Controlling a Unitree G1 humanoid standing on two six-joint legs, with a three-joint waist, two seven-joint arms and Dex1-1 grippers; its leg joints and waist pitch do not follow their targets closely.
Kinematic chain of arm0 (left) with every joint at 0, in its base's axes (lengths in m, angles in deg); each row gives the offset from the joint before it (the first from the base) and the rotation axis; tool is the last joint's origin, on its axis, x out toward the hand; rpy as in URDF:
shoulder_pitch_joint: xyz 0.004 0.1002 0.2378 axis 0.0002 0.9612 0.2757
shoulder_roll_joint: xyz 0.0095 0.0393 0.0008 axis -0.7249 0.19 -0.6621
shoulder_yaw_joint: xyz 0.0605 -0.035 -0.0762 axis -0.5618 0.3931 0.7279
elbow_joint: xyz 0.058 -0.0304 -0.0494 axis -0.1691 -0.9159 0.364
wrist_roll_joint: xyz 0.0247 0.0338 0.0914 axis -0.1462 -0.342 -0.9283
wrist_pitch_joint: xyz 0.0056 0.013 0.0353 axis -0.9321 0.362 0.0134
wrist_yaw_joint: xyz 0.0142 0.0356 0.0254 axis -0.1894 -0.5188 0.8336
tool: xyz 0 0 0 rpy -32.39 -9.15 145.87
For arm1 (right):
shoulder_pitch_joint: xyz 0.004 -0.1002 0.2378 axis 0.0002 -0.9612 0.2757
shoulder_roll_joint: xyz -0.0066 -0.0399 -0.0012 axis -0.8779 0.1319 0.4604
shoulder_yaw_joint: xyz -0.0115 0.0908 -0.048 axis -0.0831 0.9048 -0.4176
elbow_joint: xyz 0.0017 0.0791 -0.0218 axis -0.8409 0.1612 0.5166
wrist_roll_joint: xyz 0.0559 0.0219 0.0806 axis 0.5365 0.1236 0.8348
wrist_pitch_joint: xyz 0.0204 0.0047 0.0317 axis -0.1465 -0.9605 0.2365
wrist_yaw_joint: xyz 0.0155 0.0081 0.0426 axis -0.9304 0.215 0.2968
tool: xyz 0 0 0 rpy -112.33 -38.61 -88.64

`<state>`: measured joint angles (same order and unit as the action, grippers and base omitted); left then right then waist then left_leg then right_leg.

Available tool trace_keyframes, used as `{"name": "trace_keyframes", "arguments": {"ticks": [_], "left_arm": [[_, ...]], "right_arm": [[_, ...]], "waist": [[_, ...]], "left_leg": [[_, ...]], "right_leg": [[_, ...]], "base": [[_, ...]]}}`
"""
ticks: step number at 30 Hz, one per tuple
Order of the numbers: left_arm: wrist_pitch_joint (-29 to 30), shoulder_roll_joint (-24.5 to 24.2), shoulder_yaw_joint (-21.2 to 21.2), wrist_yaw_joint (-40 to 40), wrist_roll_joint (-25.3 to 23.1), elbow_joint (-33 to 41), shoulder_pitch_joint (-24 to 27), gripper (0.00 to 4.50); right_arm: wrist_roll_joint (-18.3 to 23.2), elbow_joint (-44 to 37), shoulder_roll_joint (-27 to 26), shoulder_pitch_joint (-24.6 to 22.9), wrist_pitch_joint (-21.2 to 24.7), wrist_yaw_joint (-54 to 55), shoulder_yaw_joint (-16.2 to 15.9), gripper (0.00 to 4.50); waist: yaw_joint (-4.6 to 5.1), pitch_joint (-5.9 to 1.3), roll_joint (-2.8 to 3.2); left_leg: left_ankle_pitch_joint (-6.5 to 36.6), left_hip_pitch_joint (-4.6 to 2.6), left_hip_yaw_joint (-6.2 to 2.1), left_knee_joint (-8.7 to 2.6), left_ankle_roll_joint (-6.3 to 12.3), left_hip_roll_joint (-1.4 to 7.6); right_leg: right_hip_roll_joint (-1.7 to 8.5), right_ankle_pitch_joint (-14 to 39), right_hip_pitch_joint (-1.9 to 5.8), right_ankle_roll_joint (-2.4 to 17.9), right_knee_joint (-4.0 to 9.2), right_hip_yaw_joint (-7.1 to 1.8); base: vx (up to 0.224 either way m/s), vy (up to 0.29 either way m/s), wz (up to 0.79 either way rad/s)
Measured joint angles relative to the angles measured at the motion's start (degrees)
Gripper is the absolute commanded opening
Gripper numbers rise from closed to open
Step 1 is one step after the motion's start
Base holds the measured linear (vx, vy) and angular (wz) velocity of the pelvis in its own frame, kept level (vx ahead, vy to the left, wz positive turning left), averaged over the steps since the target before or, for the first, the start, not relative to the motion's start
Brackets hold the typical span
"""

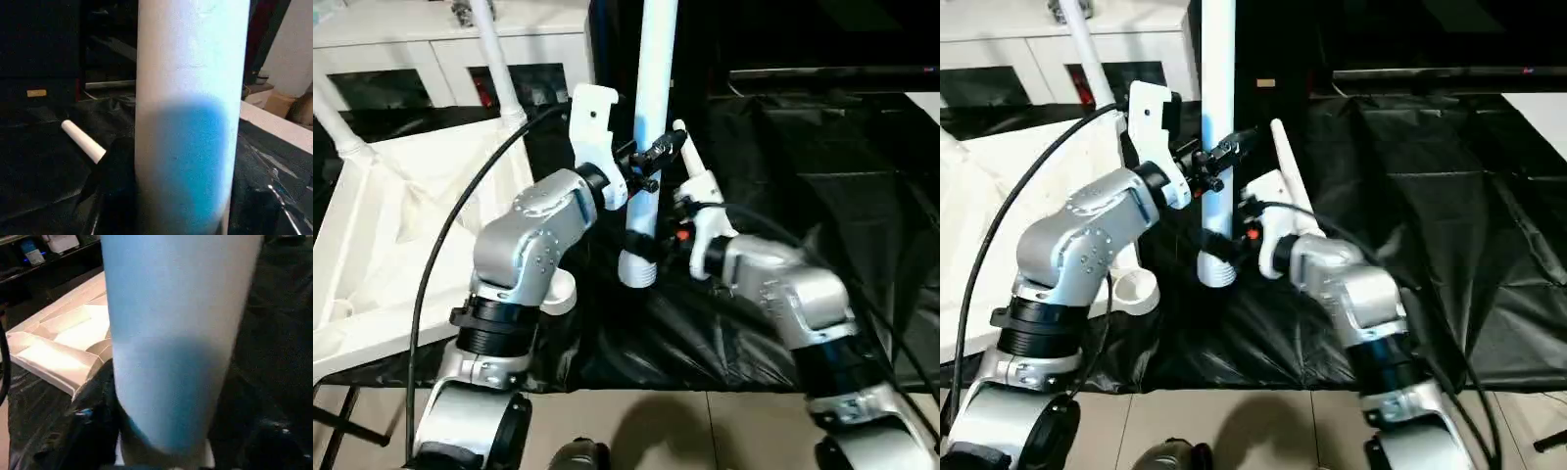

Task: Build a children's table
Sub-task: Pick table leg

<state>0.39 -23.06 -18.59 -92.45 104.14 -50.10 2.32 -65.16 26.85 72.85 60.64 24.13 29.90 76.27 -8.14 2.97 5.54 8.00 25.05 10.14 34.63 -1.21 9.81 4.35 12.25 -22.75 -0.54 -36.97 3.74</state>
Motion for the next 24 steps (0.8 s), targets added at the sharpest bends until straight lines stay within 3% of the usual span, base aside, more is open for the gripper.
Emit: {"name": "trace_keyframes", "arguments": {"ticks": [8, 9, 14, 16, 20, 24], "left_arm": [[0.0, 0.2, 0.1, 1.4, -0.4, 0.0, 0.0, 1.83], [0.0, 0.2, 0.1, 1.6, -0.5, 0.0, -0.1, 2.39], [1.3, 1.2, 3.0, 2.9, 1.3, -0.4, -0.8, 2.61], [1.2, 0.7, 4.1, 1.9, 2.5, -0.9, -1.7, 2.94], [2.7, -1.3, 6.9, -5.2, 8.7, -0.8, -2.2, 2.97], [9.7, -2.6, 11.3, -12.4, 18.4, -1.7, -2.3, 2.97]], "right_arm": [[-0.1, 1.0, -0.4, 0.5, -0.6, -0.3, -0.2, 1.97], [-0.1, 1.1, -0.4, 0.5, -0.7, -0.4, -0.2, 1.95], [1.1, 1.0, -0.1, 0.5, -1.6, -3.2, 0.6, 1.91], [4.4, 0.1, 0.2, 0.1, -1.4, -6.2, 2.4, 1.9], [10.9, -3.7, 2.5, -1.0, 1.3, -12.7, 5.2, 1.89], [16.2, -6.7, 6.3, -2.3, 5.0, -20.1, 6.3, 1.89]], "waist": [[-0.04, 0.0, -0.01], [-0.03, 0.0, -0.01], [0.0, 0.0, -0.01], [-0.08, 0.0, -0.01], [-0.17, -0.01, 0.01], [-0.2, -0.01, 0.02]], "left_leg": [[0.0, -0.01, 0.0, 0.0, 0.0, 0.0], [0.0, -0.01, 0.0, 0.0, 0.0, 0.0], [0.0, 0.0, 0.0, 0.0, 0.0, 0.0], [0.0, 0.0, 0.0, -0.01, 0.0, 0.0], [0.0, 0.0, 0.01, 0.01, 0.0, 0.0], [0.0, -0.03, 0.01, 0.02, 0.0, 0.0]], "right_leg": [[0.0, 0.0, 0.01, 0.0, -0.01, 0.0], [0.0, 0.0, 0.01, 0.0, -0.01, 0.0], [0.0, 0.0, 0.0, 0.0, -0.01, 0.0], [0.0, 0.0, 0.0, 0.0, -0.01, 0.01], [0.0, 0.0, 0.04, 0.0, 0.02, 0.0], [0.0, 0.0, 0.03, 0.0, -0.03, 0.01]], "base": [[0.0, 0.0, 0.0], [0.0, 0.0, 0.0], [0.0, 0.0, 0.0], [0.0, 0.0, 0.0], [0.0, 0.0, 0.0], [0.0, 0.0, 0.0]]}}
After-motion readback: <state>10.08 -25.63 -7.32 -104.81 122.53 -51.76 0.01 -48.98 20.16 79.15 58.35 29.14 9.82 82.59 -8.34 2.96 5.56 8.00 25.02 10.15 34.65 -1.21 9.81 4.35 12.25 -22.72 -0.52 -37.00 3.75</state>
